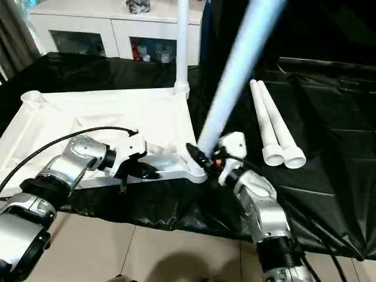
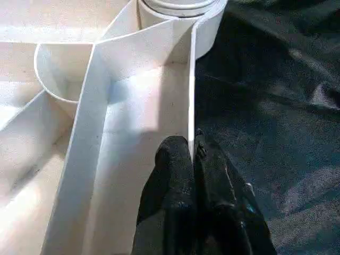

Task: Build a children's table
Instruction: Insert table leg to table base

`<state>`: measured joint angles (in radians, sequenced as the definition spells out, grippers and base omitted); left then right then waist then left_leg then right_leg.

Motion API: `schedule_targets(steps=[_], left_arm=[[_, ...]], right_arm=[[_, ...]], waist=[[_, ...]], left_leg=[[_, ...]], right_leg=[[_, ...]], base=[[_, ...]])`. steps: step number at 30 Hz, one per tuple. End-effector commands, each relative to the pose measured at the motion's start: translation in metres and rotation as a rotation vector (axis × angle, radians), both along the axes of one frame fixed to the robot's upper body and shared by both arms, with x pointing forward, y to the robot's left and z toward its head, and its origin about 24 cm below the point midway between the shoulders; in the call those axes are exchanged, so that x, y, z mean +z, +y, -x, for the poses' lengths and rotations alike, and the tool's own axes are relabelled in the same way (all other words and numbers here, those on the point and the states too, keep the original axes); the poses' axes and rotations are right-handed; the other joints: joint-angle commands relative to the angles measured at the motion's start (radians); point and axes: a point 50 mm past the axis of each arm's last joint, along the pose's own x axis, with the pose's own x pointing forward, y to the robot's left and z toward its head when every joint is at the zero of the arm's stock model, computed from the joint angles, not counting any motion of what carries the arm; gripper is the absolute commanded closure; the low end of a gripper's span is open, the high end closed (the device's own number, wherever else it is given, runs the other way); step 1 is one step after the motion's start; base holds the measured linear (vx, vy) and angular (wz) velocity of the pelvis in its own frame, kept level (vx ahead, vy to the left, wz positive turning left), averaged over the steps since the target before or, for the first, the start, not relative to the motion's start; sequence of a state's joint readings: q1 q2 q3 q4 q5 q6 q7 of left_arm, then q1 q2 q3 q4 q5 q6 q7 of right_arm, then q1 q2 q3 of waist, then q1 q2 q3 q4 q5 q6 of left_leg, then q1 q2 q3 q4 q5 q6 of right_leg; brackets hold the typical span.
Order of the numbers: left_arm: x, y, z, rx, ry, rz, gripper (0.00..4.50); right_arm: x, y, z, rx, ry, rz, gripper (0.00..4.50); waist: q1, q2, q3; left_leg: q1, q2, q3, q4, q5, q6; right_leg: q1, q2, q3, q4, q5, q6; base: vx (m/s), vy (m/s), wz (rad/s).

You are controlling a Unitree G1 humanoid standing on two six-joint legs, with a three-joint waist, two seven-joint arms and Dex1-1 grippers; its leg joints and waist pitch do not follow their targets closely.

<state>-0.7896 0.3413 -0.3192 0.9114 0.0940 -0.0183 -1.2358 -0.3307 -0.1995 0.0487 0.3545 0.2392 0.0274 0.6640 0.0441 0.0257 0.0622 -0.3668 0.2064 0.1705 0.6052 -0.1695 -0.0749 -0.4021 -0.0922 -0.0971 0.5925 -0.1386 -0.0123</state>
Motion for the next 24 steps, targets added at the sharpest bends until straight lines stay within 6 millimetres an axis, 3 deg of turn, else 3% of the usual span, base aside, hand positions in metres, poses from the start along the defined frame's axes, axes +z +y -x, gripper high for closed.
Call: schedule_targets(steps=[1, 3, 5, 7, 8, 12, 15, 19, 24], left_arm=[[0.013, -0.001, -0.007, -0.001, -0.055, 0.002, 4.50], [0.013, -0.001, -0.007, -0.003, -0.056, 0.000, 4.50], [0.014, -0.001, -0.007, -0.014, -0.058, -0.002, 4.50], [0.015, 0.000, -0.007, -0.019, -0.057, -0.001, 4.50], [0.015, 0.000, -0.007, -0.030, -0.056, -0.005, 4.50], [0.017, 0.002, -0.006, -0.057, -0.053, -0.007, 4.50], [0.020, 0.004, -0.005, -0.093, -0.050, -0.011, 4.50], [0.023, 0.008, -0.003, -0.131, -0.039, -0.016, 4.50], [0.027, 0.015, -0.002, -0.177, -0.021, -0.029, 4.50]], right_arm=[[-0.021, -0.003, 0.005, 0.029, 0.123, 0.085, 2.62], [-0.021, -0.002, 0.004, 0.045, 0.126, 0.092, 2.62], [-0.020, 0.000, -0.002, 0.083, 0.145, 0.108, 2.62], [-0.021, 0.000, -0.003, 0.107, 0.162, 0.108, 2.62], [-0.022, 0.000, -0.001, 0.145, 0.174, 0.112, 2.62], [-0.023, 0.000, 0.002, 0.216, 0.188, 0.105, 2.62], [-0.024, 0.000, 0.005, 0.282, 0.194, 0.100, 2.62], [-0.026, 0.001, 0.010, 0.348, 0.201, 0.097, 2.62], [-0.030, 0.004, 0.017, 0.436, 0.207, 0.104, 2.62]], waist=[[-0.007, 0.003, -0.074], [-0.008, 0.005, -0.074], [-0.012, -0.006, -0.075], [-0.014, -0.008, -0.073], [-0.014, -0.015, -0.073], [-0.010, -0.016, -0.075], [-0.008, -0.028, -0.079], [-0.005, -0.034, -0.079], [-0.002, -0.032, -0.075]], left_leg=[[0.016, 0.009, -0.006, -0.075, -0.374, 0.027], [0.016, 0.009, -0.007, -0.075, -0.375, 0.027], [0.013, 0.009, -0.009, -0.073, -0.367, 0.032], [0.016, 0.010, -0.007, -0.072, -0.369, 0.035], [0.014, 0.011, -0.006, -0.073, -0.362, 0.037], [0.013, 0.015, -0.007, -0.075, -0.347, 0.040], [0.011, 0.017, -0.005, -0.078, -0.341, 0.044], [0.010, 0.020, -0.005, -0.081, -0.338, 0.042], [0.013, 0.020, -0.006, -0.082, -0.364, 0.033]], right_leg=[[0.046, -0.046, 0.033, -0.096, -0.481, -0.161], [0.045, -0.046, 0.033, -0.097, -0.489, -0.158], [0.046, -0.049, 0.031, -0.094, -0.504, -0.156], [0.042, -0.048, 0.032, -0.099, -0.516, -0.152], [0.042, -0.049, 0.033, -0.100, -0.515, -0.149], [0.042, -0.051, 0.036, -0.095, -0.496, -0.151], [0.045, -0.051, 0.038, -0.089, -0.449, -0.169], [0.045, -0.054, 0.040, -0.084, -0.427, -0.182], [0.042, -0.056, 0.040, -0.089, -0.463, -0.177]], base=[[0.000, 0.000, 0.00], [0.000, 0.000, 0.00], [0.000, 0.000, 0.00], [0.000, 0.000, 0.00], [0.000, 0.000, 0.00], [0.000, 0.000, 0.00], [0.000, 0.000, 0.00], [0.000, 0.000, 0.00], [0.000, 0.000, 0.00]])
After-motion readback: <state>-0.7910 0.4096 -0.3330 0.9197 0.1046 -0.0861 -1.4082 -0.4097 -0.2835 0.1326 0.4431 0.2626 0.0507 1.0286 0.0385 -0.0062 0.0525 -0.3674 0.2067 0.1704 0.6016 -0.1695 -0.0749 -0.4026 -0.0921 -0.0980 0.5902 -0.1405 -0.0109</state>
